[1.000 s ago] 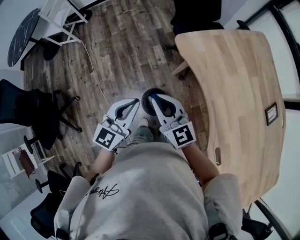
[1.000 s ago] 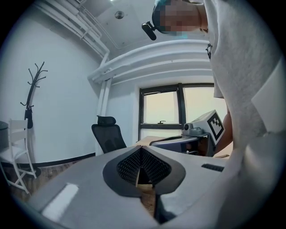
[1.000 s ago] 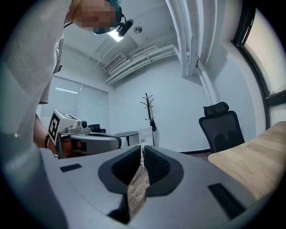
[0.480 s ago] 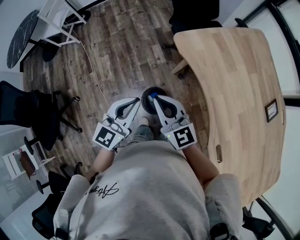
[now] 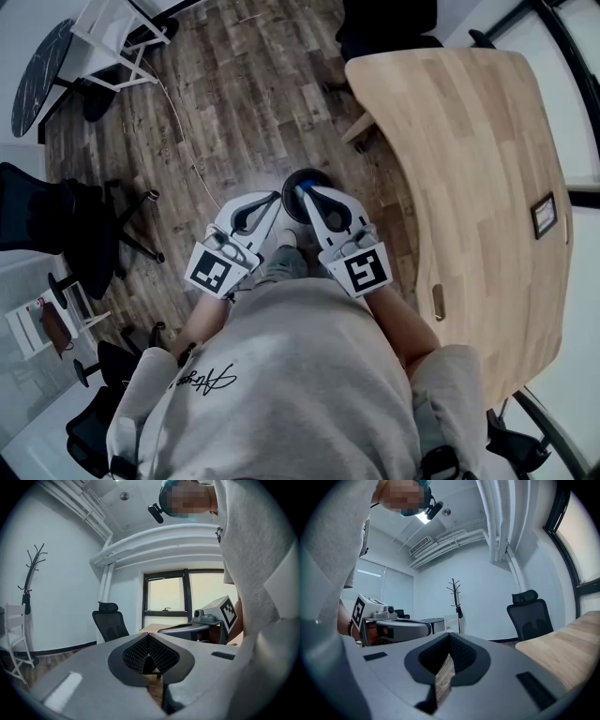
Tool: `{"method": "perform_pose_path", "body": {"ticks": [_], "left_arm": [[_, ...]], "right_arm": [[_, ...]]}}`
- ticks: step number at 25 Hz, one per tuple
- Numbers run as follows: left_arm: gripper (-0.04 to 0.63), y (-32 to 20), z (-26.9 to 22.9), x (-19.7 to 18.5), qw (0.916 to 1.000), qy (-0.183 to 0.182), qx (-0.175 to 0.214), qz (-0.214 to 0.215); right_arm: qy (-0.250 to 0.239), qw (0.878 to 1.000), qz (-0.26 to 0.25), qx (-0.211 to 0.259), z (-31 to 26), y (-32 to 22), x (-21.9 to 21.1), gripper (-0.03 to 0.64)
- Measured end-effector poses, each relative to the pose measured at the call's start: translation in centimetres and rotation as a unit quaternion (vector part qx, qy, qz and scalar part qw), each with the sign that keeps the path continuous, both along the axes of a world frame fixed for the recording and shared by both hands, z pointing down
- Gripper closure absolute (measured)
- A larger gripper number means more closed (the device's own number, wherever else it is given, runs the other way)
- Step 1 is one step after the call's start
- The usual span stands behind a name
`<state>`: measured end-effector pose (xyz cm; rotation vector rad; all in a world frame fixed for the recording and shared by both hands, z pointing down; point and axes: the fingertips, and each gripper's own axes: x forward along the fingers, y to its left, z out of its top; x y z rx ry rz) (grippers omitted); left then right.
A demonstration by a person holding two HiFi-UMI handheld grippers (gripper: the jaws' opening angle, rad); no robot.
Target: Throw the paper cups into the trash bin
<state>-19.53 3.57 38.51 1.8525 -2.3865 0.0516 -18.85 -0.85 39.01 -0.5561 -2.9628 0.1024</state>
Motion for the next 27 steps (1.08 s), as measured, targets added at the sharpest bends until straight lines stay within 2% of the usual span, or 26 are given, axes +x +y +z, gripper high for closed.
{"method": "perform_pose_path", "body": {"ticks": [27], "left_arm": [[0.592,0.3,0.8,-0.1,0.9999,0.005,-0.003,-0.011]], "right_arm": [[0.018,1.000,0.013,-0.009,1.3,-0.2,0.4,0.607]]}}
